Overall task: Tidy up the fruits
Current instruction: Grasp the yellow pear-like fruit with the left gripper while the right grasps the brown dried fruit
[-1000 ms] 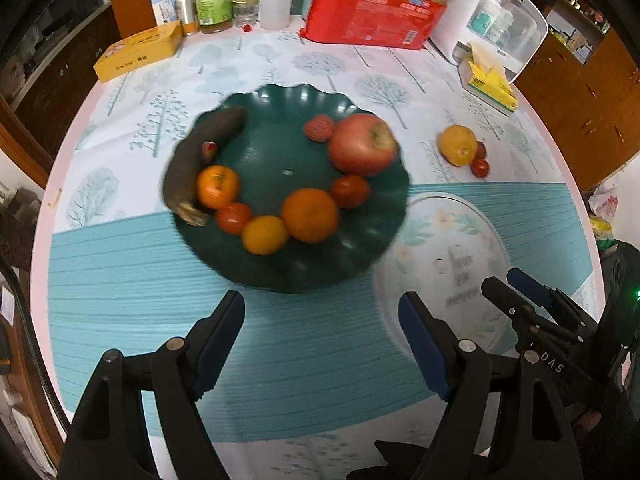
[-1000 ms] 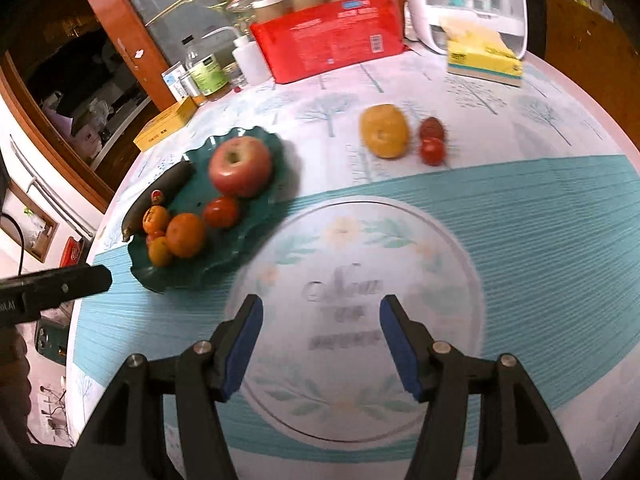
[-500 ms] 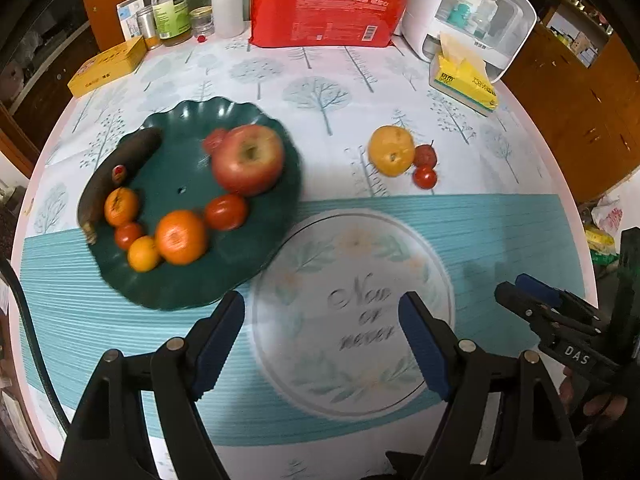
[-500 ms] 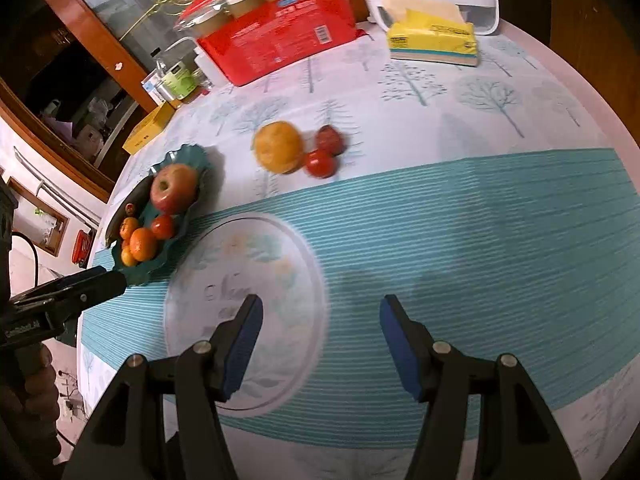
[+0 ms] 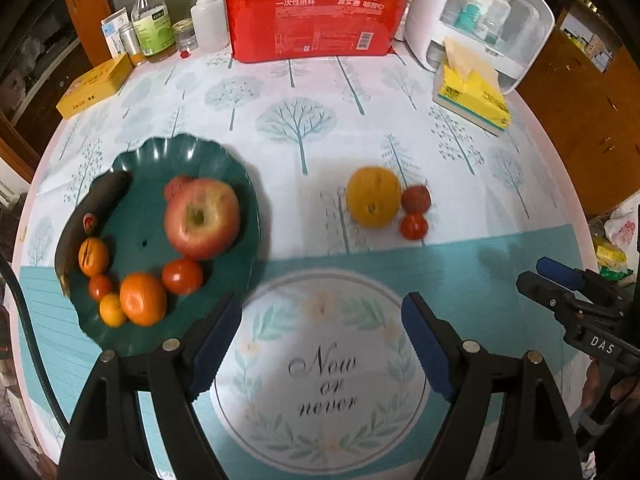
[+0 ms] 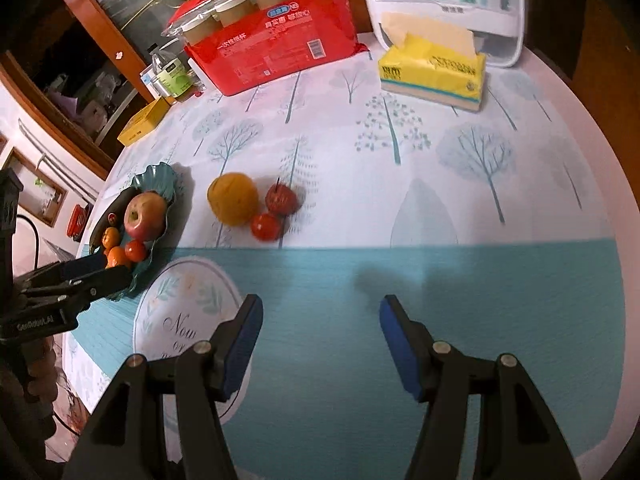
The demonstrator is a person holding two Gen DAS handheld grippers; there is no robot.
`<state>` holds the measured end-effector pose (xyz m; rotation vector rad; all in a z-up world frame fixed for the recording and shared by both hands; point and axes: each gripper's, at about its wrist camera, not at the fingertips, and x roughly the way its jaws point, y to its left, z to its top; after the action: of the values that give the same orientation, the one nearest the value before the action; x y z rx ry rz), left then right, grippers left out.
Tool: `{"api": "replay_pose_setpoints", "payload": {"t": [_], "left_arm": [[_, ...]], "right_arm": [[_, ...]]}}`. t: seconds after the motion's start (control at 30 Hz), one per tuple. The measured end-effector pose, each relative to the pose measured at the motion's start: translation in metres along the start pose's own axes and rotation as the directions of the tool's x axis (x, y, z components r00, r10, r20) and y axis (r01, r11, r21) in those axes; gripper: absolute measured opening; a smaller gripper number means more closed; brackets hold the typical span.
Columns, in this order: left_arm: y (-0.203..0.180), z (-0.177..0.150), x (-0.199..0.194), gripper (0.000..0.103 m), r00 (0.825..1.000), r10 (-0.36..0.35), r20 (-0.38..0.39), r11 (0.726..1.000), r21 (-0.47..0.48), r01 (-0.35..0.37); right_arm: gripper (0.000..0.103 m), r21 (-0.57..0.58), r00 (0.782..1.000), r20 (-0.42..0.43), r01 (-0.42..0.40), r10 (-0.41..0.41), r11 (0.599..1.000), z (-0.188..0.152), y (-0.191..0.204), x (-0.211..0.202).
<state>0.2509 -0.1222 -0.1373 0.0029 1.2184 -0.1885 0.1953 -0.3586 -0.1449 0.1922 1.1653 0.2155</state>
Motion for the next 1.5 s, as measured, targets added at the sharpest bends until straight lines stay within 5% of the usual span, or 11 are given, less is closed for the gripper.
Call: {"api": "replay_pose_setpoints", "payload": {"t": [0.6, 1.27, 1.5], "left_arm": [[-0.003, 0.080, 0.038, 0.082, 1.000, -0.022, 0.010, 0.996, -0.086, 0.023], [-0.024, 0.087, 0.119, 0.081, 0.975, -0.174, -0.137, 0.980, -0.119, 0.159], [-0.025, 0.088, 0.134, 0.076, 0.966, -0.188, -0.176, 0.974, -0.161, 0.160]], "right_arm": [[0.061, -0.203, 0.999, 0.029, -0.024, 0.031, 0.979, 0.086, 0.022, 0.052], [0.061, -0.296, 0.997, 0.040, -0.052, 0.067, 0.954, 0.072, 0.032, 0.098], [0.050, -0.261, 0.996, 0.019, -0.081, 0.089, 0.962, 0.069, 0.030, 0.107]]}}
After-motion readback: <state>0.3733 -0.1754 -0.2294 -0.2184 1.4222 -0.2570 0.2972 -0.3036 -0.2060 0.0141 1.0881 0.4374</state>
